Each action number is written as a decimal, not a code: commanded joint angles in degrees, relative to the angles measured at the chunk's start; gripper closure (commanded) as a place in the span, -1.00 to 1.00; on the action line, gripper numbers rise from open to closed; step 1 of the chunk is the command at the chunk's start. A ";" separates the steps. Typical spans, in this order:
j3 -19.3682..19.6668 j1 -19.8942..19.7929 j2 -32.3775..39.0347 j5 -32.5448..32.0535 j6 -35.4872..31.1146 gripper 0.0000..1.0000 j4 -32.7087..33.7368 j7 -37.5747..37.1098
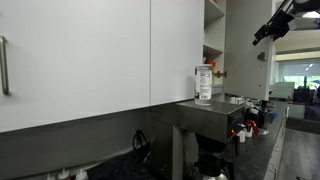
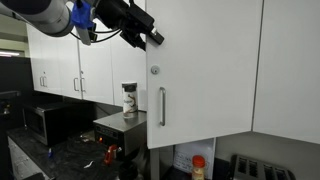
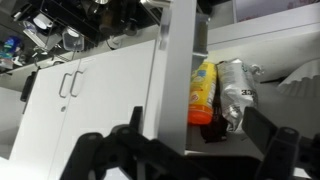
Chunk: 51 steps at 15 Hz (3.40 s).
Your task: Open the cabinet, retrieve the sugar, and then close the cabinet door
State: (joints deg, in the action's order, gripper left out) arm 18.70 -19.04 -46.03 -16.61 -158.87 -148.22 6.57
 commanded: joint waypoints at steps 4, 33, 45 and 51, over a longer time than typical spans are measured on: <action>0.50 9.49 2.70 2.63 -1.19 -1.00 0.25 8.51; 21.68 45.36 27.43 18.71 -2.33 -1.00 19.26 41.52; -0.96 15.74 23.26 6.26 8.37 -1.00 11.81 23.28; -5.46 11.30 16.27 3.31 20.68 -1.00 8.53 16.22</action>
State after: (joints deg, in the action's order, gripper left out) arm 16.15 -4.43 -25.60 -11.00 -143.12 -137.10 26.22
